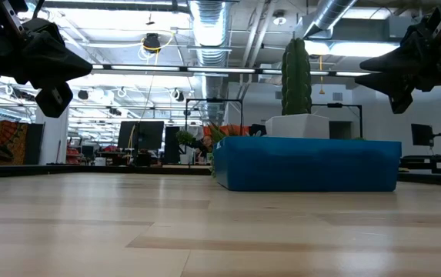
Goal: Sort popcorn bags into baskets
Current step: Return to Home Position
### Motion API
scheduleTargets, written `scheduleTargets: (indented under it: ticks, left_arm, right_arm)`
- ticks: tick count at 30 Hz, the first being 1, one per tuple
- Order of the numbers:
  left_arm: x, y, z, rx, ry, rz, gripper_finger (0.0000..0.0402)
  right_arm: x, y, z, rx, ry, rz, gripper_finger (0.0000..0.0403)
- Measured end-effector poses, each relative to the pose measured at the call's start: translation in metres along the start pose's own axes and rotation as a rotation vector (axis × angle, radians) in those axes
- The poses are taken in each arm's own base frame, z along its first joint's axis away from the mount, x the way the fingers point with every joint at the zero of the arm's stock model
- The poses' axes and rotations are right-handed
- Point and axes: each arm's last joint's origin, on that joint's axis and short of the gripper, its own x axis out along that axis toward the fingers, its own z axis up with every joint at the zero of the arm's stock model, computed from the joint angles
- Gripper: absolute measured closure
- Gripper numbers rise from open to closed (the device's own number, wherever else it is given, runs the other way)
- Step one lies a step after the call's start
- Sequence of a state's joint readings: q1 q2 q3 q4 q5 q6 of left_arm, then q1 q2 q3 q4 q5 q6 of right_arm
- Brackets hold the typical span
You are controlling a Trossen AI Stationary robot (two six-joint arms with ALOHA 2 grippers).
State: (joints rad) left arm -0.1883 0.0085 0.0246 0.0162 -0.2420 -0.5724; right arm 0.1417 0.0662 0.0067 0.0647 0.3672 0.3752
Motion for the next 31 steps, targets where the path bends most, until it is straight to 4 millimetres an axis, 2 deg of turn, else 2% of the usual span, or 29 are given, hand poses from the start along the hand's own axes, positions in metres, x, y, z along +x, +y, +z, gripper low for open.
scheduleTargets:
  ticks: [10, 31]
  left_arm:
    - [0.0, 0.0, 0.0, 0.0, 0.0, 0.0, 0.0401]
    - [0.0, -0.0001, 0.0001, 0.0, 0.0, 0.0, 0.0401]
  right_arm:
    - [0.0, 0.0, -0.0001, 0.0, 0.0, 0.0, 0.0237]
    - [0.0, 0.0, -0.0001, 0.0, 0.0, 0.0, 0.023]
